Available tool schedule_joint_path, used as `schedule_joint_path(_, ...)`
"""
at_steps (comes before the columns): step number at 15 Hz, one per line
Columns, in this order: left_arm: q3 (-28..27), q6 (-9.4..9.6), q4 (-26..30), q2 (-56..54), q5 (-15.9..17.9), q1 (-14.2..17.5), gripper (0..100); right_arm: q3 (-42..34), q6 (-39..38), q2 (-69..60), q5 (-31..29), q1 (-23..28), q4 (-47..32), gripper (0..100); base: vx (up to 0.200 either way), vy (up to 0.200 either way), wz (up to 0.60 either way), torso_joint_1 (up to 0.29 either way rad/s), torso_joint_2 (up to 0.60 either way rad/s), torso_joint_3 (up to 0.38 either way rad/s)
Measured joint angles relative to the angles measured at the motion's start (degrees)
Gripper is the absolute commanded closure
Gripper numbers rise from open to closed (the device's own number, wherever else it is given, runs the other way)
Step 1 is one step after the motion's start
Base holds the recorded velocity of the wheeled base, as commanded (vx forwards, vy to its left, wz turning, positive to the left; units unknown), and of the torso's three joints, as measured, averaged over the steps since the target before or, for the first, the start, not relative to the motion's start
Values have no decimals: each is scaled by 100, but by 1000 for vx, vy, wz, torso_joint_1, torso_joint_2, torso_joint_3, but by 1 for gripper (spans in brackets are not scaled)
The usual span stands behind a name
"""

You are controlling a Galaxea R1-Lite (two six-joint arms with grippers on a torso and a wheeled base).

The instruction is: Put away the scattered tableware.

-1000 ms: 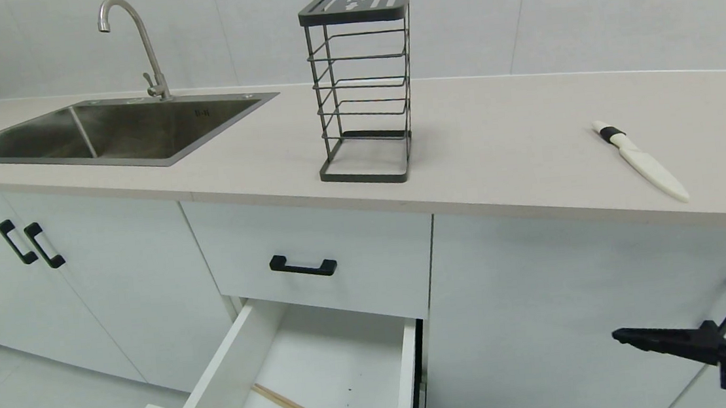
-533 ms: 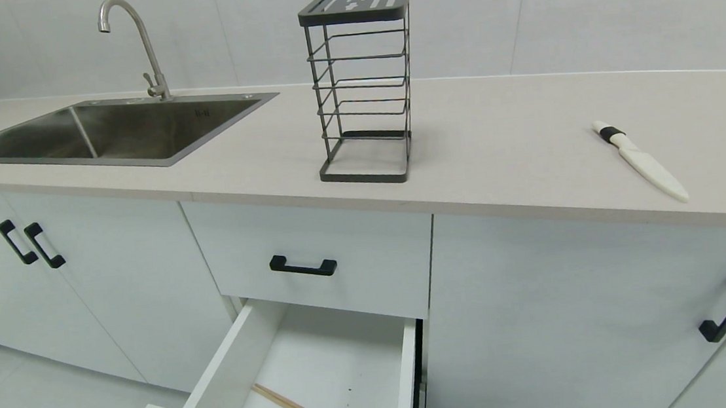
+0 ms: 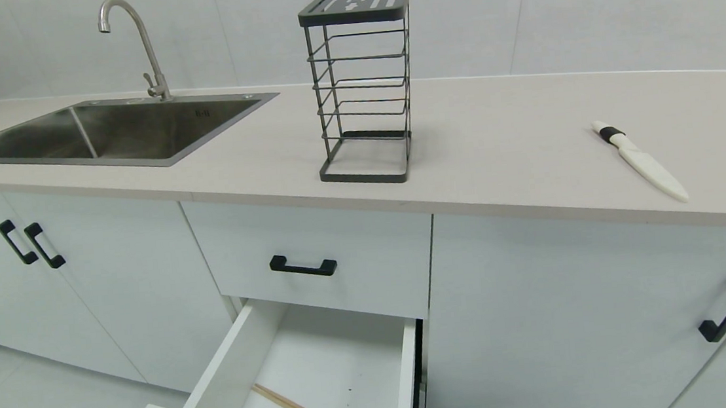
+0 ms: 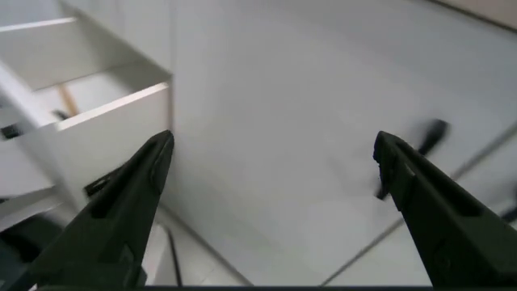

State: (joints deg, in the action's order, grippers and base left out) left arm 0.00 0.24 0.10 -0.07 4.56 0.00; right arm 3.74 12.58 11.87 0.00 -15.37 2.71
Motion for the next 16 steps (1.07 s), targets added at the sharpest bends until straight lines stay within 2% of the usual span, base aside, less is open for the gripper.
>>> schedule_joint_path(4, 0, 2, 0, 0, 0, 0, 0, -140, -82, -494, -10, 841, -325, 0, 0, 0, 0, 0, 0, 0)
schedule_joint_path(6, 0, 0, 0, 0, 0, 0, 0, -144, -119, -564, 7, 1084, -350, 0, 0, 0, 0, 0, 0, 0)
schedule_joint_path(12, 0, 27, 6, 0, 4, 0, 0, -286, -635, -642, -27, 1191, -94, 0, 0, 0, 0, 0, 0, 0)
schedule_joint_path(14, 0, 2, 4, 0, -5, 0, 0, -315, -1190, -645, -33, 1202, -197, 0, 0, 0, 0, 0, 0, 0)
schedule_joint_path(16, 0, -2, 1, 0, -7, 0, 0, -352, -1389, -651, -22, 1231, -295, 0, 0, 0, 0, 0, 0, 0)
